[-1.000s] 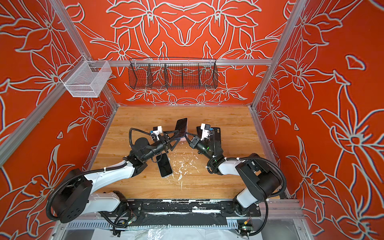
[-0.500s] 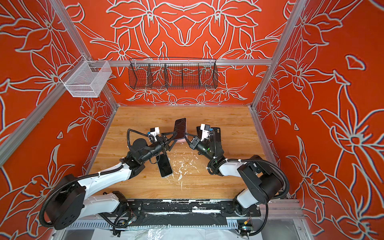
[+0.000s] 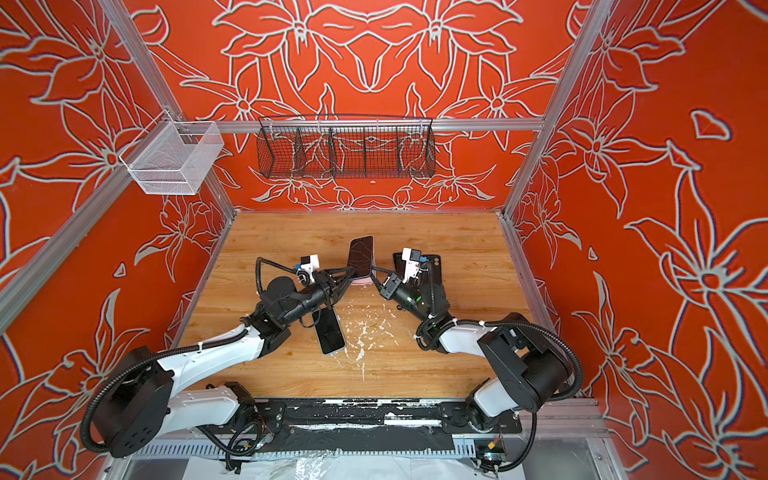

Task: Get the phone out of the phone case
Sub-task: 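Slide the blue phone out with the left gripper while the right holds the case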

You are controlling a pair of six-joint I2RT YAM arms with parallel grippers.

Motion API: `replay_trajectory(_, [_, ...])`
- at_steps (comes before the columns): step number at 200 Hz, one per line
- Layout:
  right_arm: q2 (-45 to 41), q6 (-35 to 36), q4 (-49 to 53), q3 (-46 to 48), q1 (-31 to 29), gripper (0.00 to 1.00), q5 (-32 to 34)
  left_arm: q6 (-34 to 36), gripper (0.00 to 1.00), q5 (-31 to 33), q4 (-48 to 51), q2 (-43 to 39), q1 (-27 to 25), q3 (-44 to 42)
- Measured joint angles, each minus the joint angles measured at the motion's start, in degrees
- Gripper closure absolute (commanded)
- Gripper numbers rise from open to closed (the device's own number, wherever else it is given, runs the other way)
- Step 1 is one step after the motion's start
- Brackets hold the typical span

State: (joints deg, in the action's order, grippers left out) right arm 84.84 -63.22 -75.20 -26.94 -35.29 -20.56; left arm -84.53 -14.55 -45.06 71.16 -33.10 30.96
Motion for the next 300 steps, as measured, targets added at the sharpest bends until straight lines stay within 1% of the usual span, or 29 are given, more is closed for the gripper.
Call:
replay_trajectory(51, [-0.2, 0.0, 0.5, 0.0, 0.0, 1.00, -0.1, 0.8, 0.86, -0.1, 0.2, 0.0, 0.0, 0.0])
replay_trajectory(77, [-0.3, 0.0, 1.7, 0.0, 0.0, 1.00, 0.1, 0.7, 0.93, -0.6, -0.1, 0.0, 0.0, 0.0])
replay_trajectory(132, [-1.4, 0.2, 3.0, 0.2, -0.1, 1.00, 1.2, 0.5, 1.00, -1.8, 1.7, -0.3, 0.1, 1.8])
replay_trajectory(188, [-5.6, 2.3, 6.5, 1.2, -0.5, 1.00, 2.7, 0.2, 1.00, -4.0, 3.9, -0.9, 0.1, 3.3])
replay_trajectory(264, [-13.9, 7.4, 18.5, 1.6, -1.2, 1.00, 5.7, -1.8, 1.00, -7.0, 4.7, -0.9, 0.0, 4.2])
replay_trajectory(300, [-14.2, 9.2, 22.0, 1.6, -1.2, 1.00, 7.7, -3.0, 1.00, -7.4, 5.8, -0.9, 0.0, 4.5])
